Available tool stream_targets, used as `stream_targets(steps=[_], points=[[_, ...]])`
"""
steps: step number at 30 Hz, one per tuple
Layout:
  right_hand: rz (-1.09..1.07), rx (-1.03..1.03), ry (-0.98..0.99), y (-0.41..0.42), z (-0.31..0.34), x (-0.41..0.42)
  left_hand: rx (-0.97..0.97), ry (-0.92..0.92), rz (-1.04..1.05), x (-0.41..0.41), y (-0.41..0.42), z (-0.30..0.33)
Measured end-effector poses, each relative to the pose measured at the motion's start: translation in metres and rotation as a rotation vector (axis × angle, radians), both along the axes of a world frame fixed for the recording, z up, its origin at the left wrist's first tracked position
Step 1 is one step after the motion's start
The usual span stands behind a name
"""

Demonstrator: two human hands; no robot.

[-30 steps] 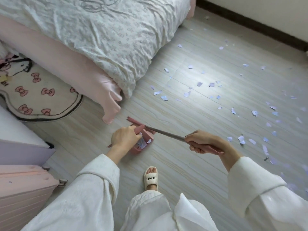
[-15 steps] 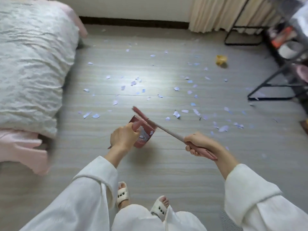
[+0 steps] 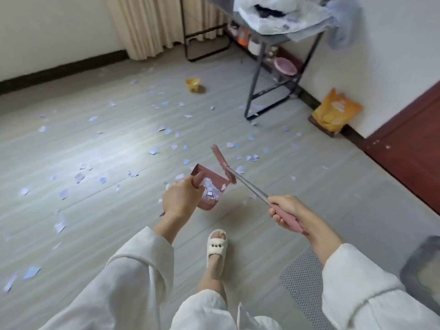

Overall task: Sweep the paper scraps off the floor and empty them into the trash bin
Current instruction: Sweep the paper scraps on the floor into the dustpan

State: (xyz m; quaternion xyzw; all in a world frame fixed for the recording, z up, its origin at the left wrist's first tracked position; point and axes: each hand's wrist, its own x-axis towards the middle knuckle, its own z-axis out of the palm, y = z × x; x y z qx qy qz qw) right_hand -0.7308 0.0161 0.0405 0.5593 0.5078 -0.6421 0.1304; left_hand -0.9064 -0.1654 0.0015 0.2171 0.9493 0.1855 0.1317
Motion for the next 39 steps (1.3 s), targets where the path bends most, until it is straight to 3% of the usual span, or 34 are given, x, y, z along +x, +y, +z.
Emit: stream_targets(steps=[9, 17, 23, 32, 36, 39], points=[[-0.415, -0.004, 0.000, 0.166, -0.008, -0.014, 0.044, -0.063, -0.243, -0.046, 0.220, -0.010], [-0.704, 0.113, -0.099, 0.277, -0.012, 0.027, 0.015, -0.089, -0.455, -0.030, 0.383, -0.007], [-0.694, 0.218, -0.228, 0.378, -0.031, 0.086, -0.038, -0.086, -0.519, 0.011, 0.488, -0.025], [-0.560, 0.193, -0.369, 0.552, -0.069, 0.171, -0.042, -0.092, -0.476, 0.085, 0.649, -0.042], [-0.539, 0.114, -0.394, 0.603, -0.073, 0.183, -0.062, -0.088, -0.429, 0.100, 0.689, -0.044], [-0.714, -0.073, -0.267, 0.619, -0.074, 0.184, -0.084, -0.103, -0.404, 0.103, 0.711, -0.045]])
